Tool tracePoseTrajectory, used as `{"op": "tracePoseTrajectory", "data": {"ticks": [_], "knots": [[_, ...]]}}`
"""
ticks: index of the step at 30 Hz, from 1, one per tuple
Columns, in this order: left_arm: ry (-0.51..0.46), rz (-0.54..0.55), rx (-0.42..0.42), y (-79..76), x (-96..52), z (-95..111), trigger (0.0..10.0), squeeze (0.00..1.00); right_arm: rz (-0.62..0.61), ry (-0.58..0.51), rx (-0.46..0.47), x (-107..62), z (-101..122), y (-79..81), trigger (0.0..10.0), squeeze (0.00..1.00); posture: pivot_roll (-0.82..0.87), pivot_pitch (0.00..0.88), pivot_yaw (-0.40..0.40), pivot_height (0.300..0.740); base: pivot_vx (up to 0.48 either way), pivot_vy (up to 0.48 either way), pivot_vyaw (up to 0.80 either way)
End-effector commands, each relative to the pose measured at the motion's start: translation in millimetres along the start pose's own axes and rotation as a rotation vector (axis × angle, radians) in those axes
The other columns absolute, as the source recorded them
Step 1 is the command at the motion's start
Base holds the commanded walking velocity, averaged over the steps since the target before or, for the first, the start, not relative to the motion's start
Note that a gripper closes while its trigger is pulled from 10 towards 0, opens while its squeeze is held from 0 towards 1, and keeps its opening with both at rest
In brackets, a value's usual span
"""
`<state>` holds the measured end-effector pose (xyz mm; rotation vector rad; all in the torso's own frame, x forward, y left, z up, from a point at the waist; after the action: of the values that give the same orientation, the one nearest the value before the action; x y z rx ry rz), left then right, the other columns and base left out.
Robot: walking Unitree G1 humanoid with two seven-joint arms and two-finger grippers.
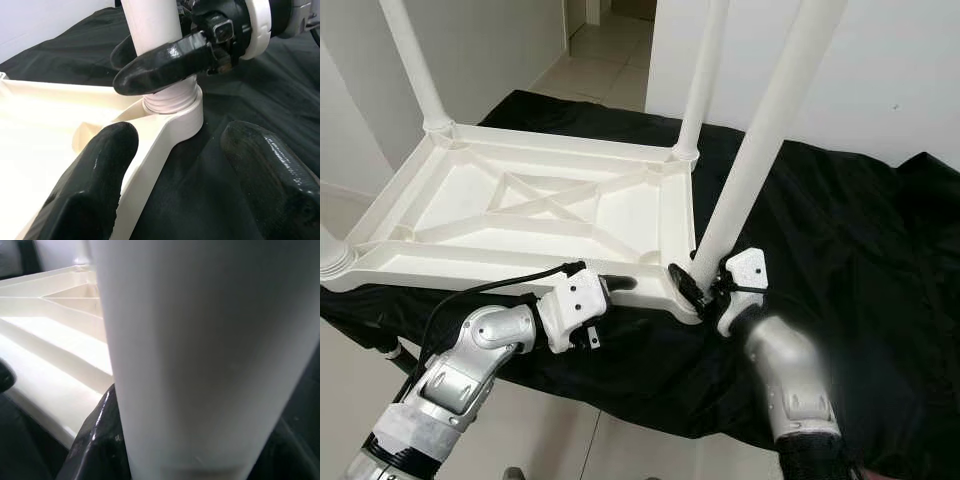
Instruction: Building children table
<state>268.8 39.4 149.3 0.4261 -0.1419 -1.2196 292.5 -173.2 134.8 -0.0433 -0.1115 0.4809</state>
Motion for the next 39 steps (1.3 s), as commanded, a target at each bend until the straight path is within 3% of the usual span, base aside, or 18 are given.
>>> {"op": "tracePoseTrajectory", "data": {"ticks": [1,5,11,17,21,30,31,39], "knots": [[0.008,0.040,-0.011,0.1,1.6,-2.3,10.0,0.00,-0.067,0.047,0.024,-2.4,-10.1,4.1,10.0,0.00,-0.01,0.088,-0.039,0.740,0.000,0.000,0.00],[0.009,0.037,-0.013,-1.3,1.5,-2.9,10.0,0.00,-0.204,0.044,0.079,-2.2,-9.2,13.4,10.0,0.00,-0.01,0.091,-0.042,0.740,0.000,0.000,0.00],[0.009,0.037,-0.016,-1.9,1.6,-3.3,10.0,0.00,-0.366,0.051,0.084,-0.5,-9.6,17.9,10.0,0.00,-0.01,0.095,-0.041,0.740,0.000,0.000,0.00],[0.011,0.042,-0.014,-0.6,0.7,-3.1,10.0,0.00,-0.636,0.099,0.087,-3.2,-14.2,24.0,10.0,0.00,0.00,0.101,-0.044,0.740,0.000,0.000,0.00],[0.015,0.046,-0.015,-0.7,-0.9,-3.6,10.0,0.00,-0.703,0.120,0.113,-2.2,-16.3,29.5,10.0,0.00,0.00,0.101,-0.043,0.740,0.000,0.000,0.00],[0.019,0.046,-0.016,-1.8,-1.1,-4.8,10.0,0.00,-0.664,0.071,0.113,6.6,-6.4,34.7,10.0,0.00,0.01,0.098,-0.047,0.740,0.000,0.000,0.00],[0.020,0.049,-0.012,-0.9,-0.5,-4.7,10.0,0.00,-0.645,0.052,0.118,7.4,-3.3,34.3,10.0,1.00,0.01,0.095,-0.050,0.740,0.000,0.000,0.00],[0.020,0.053,-0.009,-0.3,0.8,-4.5,10.0,0.00,-0.598,0.018,0.124,6.5,1.1,30.9,10.0,1.00,0.01,0.090,-0.058,0.740,0.000,0.000,0.00]]}}
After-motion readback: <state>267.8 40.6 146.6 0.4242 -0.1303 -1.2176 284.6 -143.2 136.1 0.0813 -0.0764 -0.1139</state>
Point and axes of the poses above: a point about 5 cm out from each wrist's last joint towards the gripper, its own x axis pointing out of the wrist towards the gripper, its own z axis along the axis of the wrist's last joint, y = z × x, the point moved 1 cm from there along x, pointing out of the wrist towards the gripper
